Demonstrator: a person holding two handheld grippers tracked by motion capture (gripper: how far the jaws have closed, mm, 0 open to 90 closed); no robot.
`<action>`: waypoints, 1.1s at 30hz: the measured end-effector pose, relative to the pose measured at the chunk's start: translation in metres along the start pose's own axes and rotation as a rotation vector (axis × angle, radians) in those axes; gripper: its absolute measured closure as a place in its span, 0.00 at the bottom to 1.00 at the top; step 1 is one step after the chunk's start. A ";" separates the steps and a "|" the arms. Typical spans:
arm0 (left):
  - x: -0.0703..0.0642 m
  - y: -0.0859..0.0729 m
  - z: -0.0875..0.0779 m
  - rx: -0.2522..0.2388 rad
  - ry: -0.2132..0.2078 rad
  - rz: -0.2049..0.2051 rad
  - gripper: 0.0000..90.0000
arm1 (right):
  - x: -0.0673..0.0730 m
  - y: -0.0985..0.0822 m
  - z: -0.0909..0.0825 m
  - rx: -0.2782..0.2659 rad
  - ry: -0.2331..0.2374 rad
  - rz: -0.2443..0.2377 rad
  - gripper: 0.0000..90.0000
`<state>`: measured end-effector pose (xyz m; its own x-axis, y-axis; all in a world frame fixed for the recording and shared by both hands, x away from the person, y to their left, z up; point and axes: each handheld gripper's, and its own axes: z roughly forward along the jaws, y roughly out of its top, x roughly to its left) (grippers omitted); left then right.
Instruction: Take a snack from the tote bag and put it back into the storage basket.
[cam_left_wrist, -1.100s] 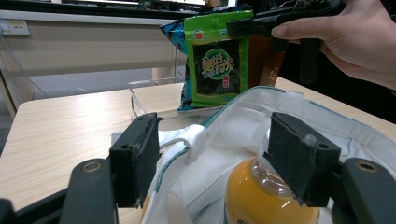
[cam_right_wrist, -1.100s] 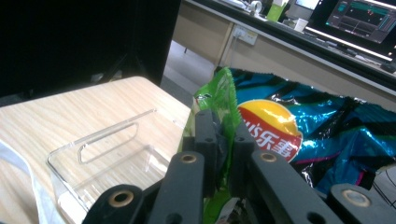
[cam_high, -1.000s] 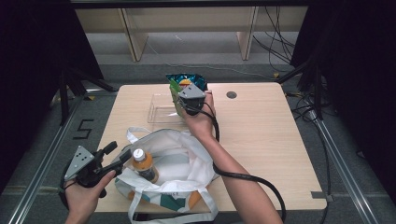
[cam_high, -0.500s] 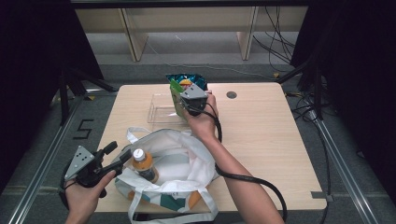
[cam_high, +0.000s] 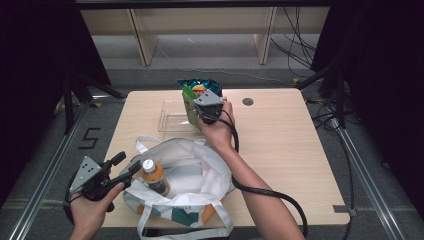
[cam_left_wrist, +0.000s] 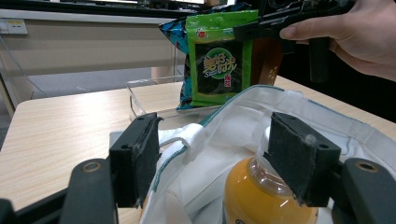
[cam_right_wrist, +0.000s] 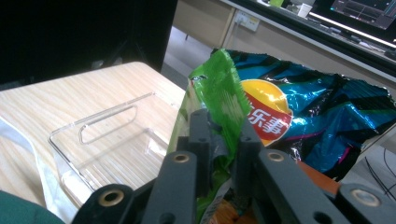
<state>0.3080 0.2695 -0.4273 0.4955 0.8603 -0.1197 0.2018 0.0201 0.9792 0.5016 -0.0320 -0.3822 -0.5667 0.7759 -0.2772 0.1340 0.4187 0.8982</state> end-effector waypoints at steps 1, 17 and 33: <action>0.000 0.000 0.000 0.000 -0.001 0.000 0.37 | 0.000 0.001 0.000 0.004 0.000 -0.003 0.94; 0.000 0.000 0.000 0.009 0.000 0.001 0.37 | -0.001 0.010 0.001 -0.030 -0.006 -0.080 1.00; 0.001 0.000 -0.001 0.012 0.006 0.003 0.37 | 0.004 0.008 0.016 -0.044 -0.020 -0.129 1.00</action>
<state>0.3079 0.2710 -0.4276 0.4913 0.8633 -0.1156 0.2102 0.0113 0.9776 0.5132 -0.0180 -0.3812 -0.5602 0.7265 -0.3980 0.0249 0.4950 0.8685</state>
